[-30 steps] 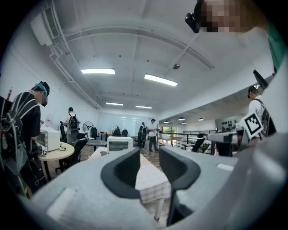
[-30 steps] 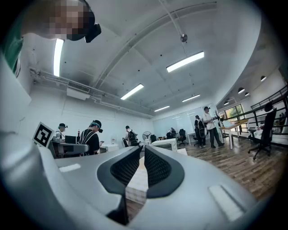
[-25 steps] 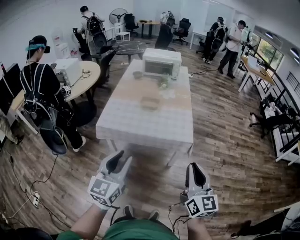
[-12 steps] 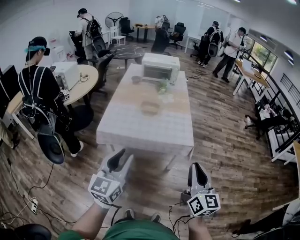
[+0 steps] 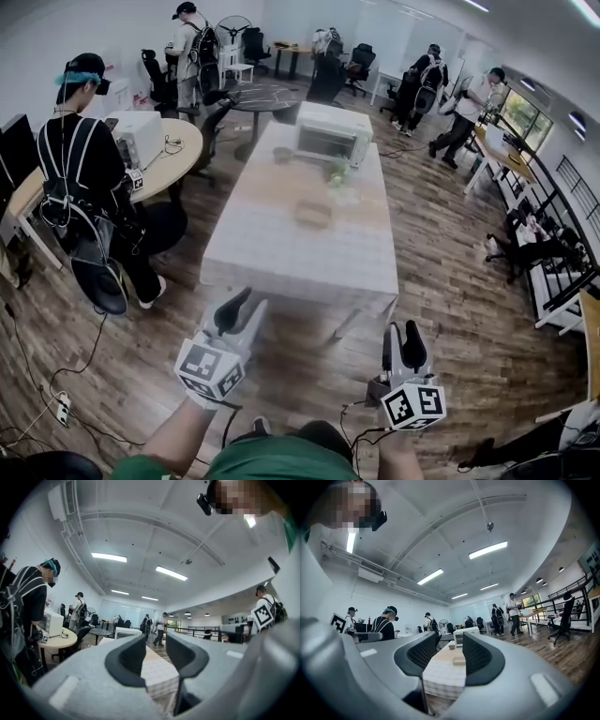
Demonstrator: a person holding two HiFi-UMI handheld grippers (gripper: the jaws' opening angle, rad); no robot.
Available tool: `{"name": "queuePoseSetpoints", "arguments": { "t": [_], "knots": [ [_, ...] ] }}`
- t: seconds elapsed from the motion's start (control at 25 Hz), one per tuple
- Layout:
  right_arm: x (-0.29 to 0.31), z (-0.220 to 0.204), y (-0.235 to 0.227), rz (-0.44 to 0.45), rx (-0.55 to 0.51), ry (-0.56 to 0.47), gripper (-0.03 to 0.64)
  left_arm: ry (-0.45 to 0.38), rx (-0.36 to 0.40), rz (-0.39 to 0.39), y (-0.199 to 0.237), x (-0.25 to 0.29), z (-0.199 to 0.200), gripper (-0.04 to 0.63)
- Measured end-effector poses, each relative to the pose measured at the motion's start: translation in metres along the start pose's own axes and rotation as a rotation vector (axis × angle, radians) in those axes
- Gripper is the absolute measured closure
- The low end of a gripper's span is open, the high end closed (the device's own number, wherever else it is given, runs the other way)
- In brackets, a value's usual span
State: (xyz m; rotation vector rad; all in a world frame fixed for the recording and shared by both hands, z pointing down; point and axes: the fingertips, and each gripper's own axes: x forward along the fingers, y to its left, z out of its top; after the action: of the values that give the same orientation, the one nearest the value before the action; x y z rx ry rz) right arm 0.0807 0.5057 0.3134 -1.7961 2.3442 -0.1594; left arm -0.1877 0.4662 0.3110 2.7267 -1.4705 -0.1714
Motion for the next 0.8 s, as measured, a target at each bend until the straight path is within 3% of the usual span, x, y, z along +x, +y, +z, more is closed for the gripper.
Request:
{"name": "queuePoseSetpoints", "arguments": {
  "t": [0.36,0.8],
  "knots": [
    [0.041,-0.017,0.005,0.011,-0.014,0.035,0.454,0.024,-0.065,0.001,0.035,0.026,-0.023,0.466],
    [0.145,-0.023,-0.047,0.087,0.056,0.034,0.454,0.040,-0.034,0.077,0.069,0.116,-0.018,0.466]
  ]
}}
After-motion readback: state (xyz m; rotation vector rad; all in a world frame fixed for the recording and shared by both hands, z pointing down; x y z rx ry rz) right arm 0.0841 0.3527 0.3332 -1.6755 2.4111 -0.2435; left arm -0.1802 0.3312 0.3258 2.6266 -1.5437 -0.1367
